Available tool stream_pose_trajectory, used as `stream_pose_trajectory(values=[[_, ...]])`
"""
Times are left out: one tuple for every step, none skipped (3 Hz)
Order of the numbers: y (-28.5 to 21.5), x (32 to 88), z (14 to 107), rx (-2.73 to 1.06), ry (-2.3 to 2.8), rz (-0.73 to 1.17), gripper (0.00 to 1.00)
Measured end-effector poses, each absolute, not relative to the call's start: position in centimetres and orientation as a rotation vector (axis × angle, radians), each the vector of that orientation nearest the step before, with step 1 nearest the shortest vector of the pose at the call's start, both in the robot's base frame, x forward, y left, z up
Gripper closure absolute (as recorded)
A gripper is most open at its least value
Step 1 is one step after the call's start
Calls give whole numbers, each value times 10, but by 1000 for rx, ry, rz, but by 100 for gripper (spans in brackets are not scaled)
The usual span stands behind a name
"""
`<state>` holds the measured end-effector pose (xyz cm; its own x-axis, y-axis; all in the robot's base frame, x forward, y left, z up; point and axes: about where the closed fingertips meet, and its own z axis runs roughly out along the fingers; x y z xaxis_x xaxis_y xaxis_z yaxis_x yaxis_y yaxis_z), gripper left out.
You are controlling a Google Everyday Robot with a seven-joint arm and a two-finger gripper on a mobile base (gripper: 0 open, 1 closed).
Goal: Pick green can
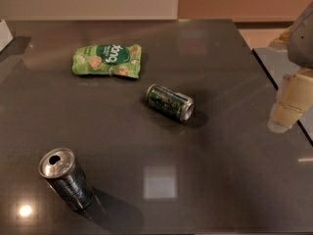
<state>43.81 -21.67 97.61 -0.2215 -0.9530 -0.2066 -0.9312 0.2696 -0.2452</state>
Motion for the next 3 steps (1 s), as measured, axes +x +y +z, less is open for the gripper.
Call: stream_pose_trajectory(values=[[-217, 438, 976, -1725, 2232, -98, 0], [-215, 439, 977, -1729, 2232, -98, 0], [-197, 454, 969, -1740, 2235, -46, 0]])
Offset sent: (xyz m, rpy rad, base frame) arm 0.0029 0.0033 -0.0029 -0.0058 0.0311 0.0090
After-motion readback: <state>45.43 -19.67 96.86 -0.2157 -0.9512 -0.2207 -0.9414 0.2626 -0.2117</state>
